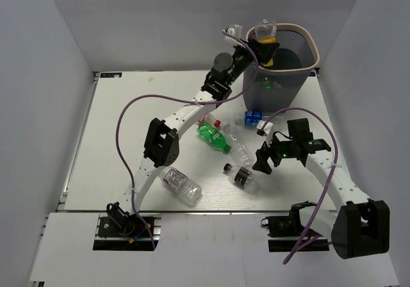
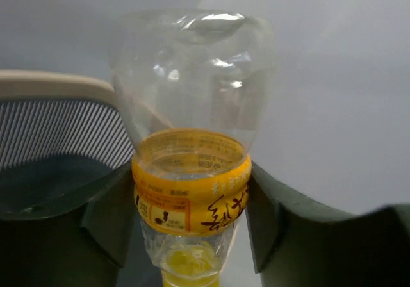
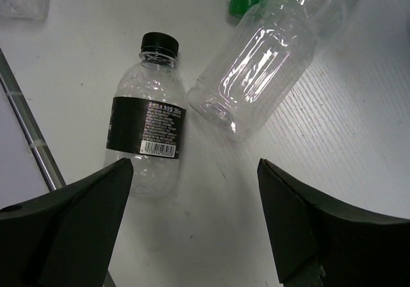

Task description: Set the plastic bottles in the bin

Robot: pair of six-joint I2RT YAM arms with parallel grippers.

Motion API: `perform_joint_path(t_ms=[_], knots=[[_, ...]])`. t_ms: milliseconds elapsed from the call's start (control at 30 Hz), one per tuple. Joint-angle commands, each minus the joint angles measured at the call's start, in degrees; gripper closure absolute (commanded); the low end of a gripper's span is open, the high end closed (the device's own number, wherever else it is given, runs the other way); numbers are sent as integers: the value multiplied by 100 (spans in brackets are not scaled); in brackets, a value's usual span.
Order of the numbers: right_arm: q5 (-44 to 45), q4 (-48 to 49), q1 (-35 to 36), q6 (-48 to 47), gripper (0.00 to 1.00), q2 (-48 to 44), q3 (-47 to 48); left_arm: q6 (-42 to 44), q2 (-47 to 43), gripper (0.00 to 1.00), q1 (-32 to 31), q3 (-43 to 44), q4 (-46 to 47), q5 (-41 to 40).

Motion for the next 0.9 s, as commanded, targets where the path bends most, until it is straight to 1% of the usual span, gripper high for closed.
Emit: perform_joint_path(t_ms=[0, 33, 67, 100, 233, 367, 433, 500, 533, 567, 600, 633, 667, 700, 733, 767, 800, 833, 867], knots=[[-98, 239, 57, 183, 13, -163, -152, -6, -78, 26, -129, 303, -141, -656], [-107, 247, 31, 218, 11, -163, -179, 64, -78, 12, -190, 303, -143, -710], [-116, 291, 31, 227, 10, -172, -188, 125, -78, 2, -190, 251, -195, -780], [-116, 317, 40, 253, 10, -198, -258, 126, -78, 0, -190, 250, -248, -781], [-177, 502, 31, 359, 10, -251, -399, 179, -78, 0, -190, 312, -309, -894], [-195, 572, 31, 403, 10, -207, -417, 450, -254, 0, -190, 312, -398, -1018], [-195, 652, 48, 394, 10, -172, -399, 582, -507, 0, -190, 216, -572, -1018], [-169, 748, 48, 421, 10, -137, -373, 959, -814, 0, -190, -108, -766, -956], [-160, 792, 57, 438, 10, -120, -355, 1143, -1286, 0, -190, -293, -880, -904], [-125, 862, 66, 464, 10, -67, -346, 1537, -1586, 0, -190, -825, -1160, -843], [-116, 924, 92, 473, 10, -41, -320, 1706, -1911, 0, -190, -1153, -1336, -842], [-73, 950, 119, 491, 10, -5, -303, 1882, -2628, 0, -190, -1504, -1538, -842], [-55, 994, 136, 526, 10, 82, -268, 2066, -3018, 0, -190, -2256, -2019, -920], [-72, 1003, 189, 535, 10, 126, -241, 2364, -3396, 0, -190, -2663, -2267, -1052], [-98, 942, 250, 544, 10, 170, -206, 2445, -3783, 0, -190, -3076, -2531, -1192], [-142, 890, 268, 552, 10, 284, -67, 2507, -4587, 0, -190, -3933, -2977, -1350], [-238, 741, 364, 526, 10, 311, -22, 2560, -4987, 0, -190, -4351, -3208, -1630], [-257, 618, 426, 491, 10, 390, 14, 2560, -5374, 0, -190, -5103, -3428, -1807], [-213, 590, 470, 482, 10, 425, 66, 2404, -6082, 0, -190, -5441, -3900, -1965]])
